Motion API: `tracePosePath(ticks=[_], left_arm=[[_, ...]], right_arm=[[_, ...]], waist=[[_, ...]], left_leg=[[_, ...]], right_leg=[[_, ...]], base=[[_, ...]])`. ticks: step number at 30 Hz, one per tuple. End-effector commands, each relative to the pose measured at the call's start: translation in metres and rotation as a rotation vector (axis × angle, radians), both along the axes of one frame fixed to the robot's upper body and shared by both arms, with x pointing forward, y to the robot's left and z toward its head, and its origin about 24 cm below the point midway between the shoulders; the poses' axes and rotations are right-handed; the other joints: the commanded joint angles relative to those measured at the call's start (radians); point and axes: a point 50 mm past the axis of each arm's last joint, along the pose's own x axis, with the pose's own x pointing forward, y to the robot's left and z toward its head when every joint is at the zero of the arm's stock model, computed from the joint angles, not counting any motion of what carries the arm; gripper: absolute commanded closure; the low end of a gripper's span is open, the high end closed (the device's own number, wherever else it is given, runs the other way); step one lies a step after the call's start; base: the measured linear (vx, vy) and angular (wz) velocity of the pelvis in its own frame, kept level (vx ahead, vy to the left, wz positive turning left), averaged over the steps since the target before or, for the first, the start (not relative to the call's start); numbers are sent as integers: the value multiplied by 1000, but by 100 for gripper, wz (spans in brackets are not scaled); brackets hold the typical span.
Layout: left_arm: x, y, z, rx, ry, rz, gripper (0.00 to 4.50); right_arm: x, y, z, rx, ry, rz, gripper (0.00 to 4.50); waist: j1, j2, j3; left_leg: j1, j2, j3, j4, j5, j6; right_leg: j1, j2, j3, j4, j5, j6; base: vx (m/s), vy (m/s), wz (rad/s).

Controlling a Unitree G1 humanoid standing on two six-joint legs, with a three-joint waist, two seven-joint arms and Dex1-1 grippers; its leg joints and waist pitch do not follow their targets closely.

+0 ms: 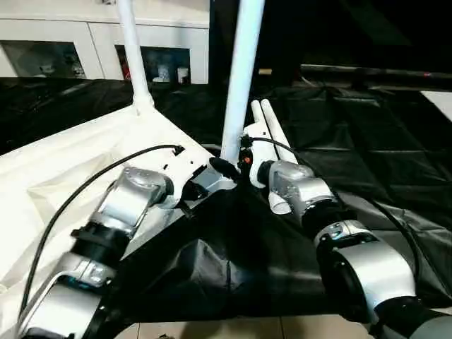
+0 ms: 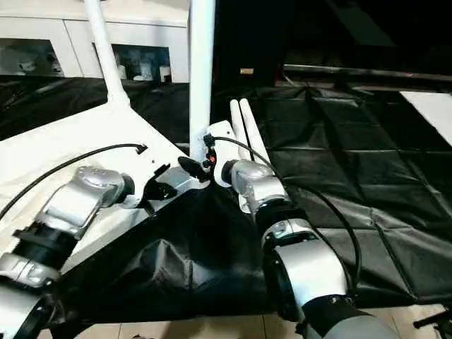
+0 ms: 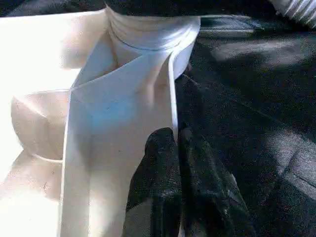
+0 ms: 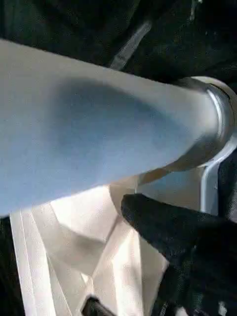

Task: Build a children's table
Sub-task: Insert table leg to table base, then rotate leg to tighten

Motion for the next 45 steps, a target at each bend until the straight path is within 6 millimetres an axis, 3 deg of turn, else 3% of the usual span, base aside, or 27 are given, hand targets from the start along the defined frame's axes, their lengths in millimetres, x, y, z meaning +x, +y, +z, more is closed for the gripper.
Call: tracePosePath(ticks=[1, 3, 4, 5, 6, 7, 8, 9, 10, 11, 13, 17, 20, 22, 25, 27, 31, 37, 39, 42, 45], left_arm=[[-2, -18, 9, -29, -55, -122, 450], [-3, -15, 11, -34, -70, -139, 450], [-3, -13, 14, -47, -81, -161, 450], [-3, -13, 14, -47, -81, -161, 450], [-4, -13, 14, -49, -85, -171, 450], [-6, -11, 14, -55, -82, -191, 450], [-8, -10, 16, -68, -93, -239, 450], [-11, -10, 16, -84, -90, -275, 450], [-15, -7, 17, -101, -90, -326, 450], [-17, -7, 17, -105, -91, -342, 450], [-20, -3, 18, -106, -78, -387, 450], [-23, 6, 21, -98, -66, -449, 450], [-23, 10, 21, -84, -64, -458, 450], [-22, 14, 22, -72, -67, -462, 450], [-21, 17, 23, -68, -68, -467, 450], [-21, 19, 23, -67, -65, -470, 450], [-22, 23, 22, -55, -58, -473, 450], [-22, 25, 19, -48, -54, -470, 450], [-21, 24, 18, -45, -55, -464, 450], [-19, 24, 16, -40, -61, -446, 450], [-8, 21, 9, -33, -92, -300, 450]], right_arm=[[-17, 12, -18, 21, 85, 179, 49], [-16, 1, -12, 37, 62, 224, 49], [-14, -14, -8, 29, 35, 265, 49], [-14, -14, -8, 29, 35, 265, 49], [-14, -18, -7, 22, 27, 277, 49], [-15, -27, -6, -2, 15, 309, 49], [-16, -35, -6, -27, 5, 332, 49], [-17, -42, -6, -44, 2, 349, 49], [-19, -52, -4, -60, -3, 379, 49], [-19, -54, -3, -62, -4, 389, 49], [-22, -61, -1, -83, -17, 427, 49], [-28, -69, 0, -141, -32, 504, 49], [-29, -70, 0, -162, -38, 526, 49], [-29, -70, 1, -157, -41, 524, 49], [-30, -68, 2, -143, -41, 529, 49], [-30, -67, 2, -140, -40, 536, 74], [-31, -64, 1, -132, -40, 540, 89], [-35, -61, -5, -127, -30, 545, 156], [-36, -60, -7, -125, -27, 537, 160], [-36, -60, -10, -125, -24, 519, 169], [-32, -61, -24, -153, -14, 355, 172]], waist=[[3, 5, -54], [6, 7, -56], [12, 13, -70], [12, 13, -70], [16, 12, -76], [17, 11, -78], [26, 16, -81], [26, 13, -83], [27, 27, -89], [30, 29, -90], [29, 33, -84], [32, 34, -71], [33, 34, -67], [34, 34, -68], [34, 33, -72], [35, 33, -77], [35, 34, -81], [39, 38, -80], [40, 43, -80], [39, 41, -79], [36, 41, -77]], left_leg=[[-3, 53, -10, -60, -261, 28], [-3, 54, -7, -56, -242, 36], [-4, 54, 1, -43, -163, 47], [-4, 54, 1, -43, -163, 47], [-8, 52, 5, -33, -78, 65], [-12, 50, 5, -29, -40, 78], [-18, 47, 7, -13, 22, 109], [-21, 45, 7, -9, 32, 121], [-23, 45, 7, -3, 58, 131], [-21, 47, 5, 1, 65, 141], [-27, 52, 6, 1, 2, 137], [-23, 58, 6, -13, -163, 62], [-20, 59, 4, -19, -224, 22], [-20, 58, 3, -19, -227, 12], [-24, 55, 3, -15, -187, 14], [-27, 53, 3, -9, -138, 27], [-27, 52, 4, -4, -104, 45], [-25, 53, 3, -5, -140, 32], [-24, 53, 2, -5, -149, 26], [-24, 52, 2, -6, -171, 15], [-22, 51, 2, -5, -188, -1]], right_leg=[[34, -81, 56, -73, -332, -161], [35, -80, 53, -70, -297, -178], [43, -75, 50, -52, -162, -211], [43, -75, 50, -52, -162, -211], [46, -68, 46, -33, -21, -243], [47, -64, 44, -25, 43, -258], [47, -58, 40, -10, 177, -283], [49, -57, 39, -6, 205, -290], [48, -55, 36, 2, 259, -307], [46, -54, 34, 3, 278, -314], [44, -60, 33, 0, 214, -324], [43, -66, 35, -22, -35, -287], [41, -71, 39, -32, -157, -249], [41, -71, 40, -34, -180, -237], [44, -68, 40, -26, -137, -234], [46, -64, 38, -15, -51, -248], [46, -61, 35, -8, 29, -273], [47, -64, 35, -10, -13, -270], [46, -64, 35, -10, -19, -268], [46, -64, 36, -13, -40, -263], [41, -64, 38, -16, -64, -258]], base=[[0, 0, 0], [0, 0, 0], [0, 0, 0], [0, 0, 0], [0, 0, 0], [0, 0, 0], [0, 0, 0], [0, 0, 0], [0, 0, 0], [0, 0, 0], [0, 0, 0], [0, 0, 0], [0, 0, 0], [0, 0, 0], [0, 0, 0], [0, 0, 0], [0, 0, 0], [0, 0, 0], [0, 0, 0], [0, 0, 0], [0, 0, 0]])
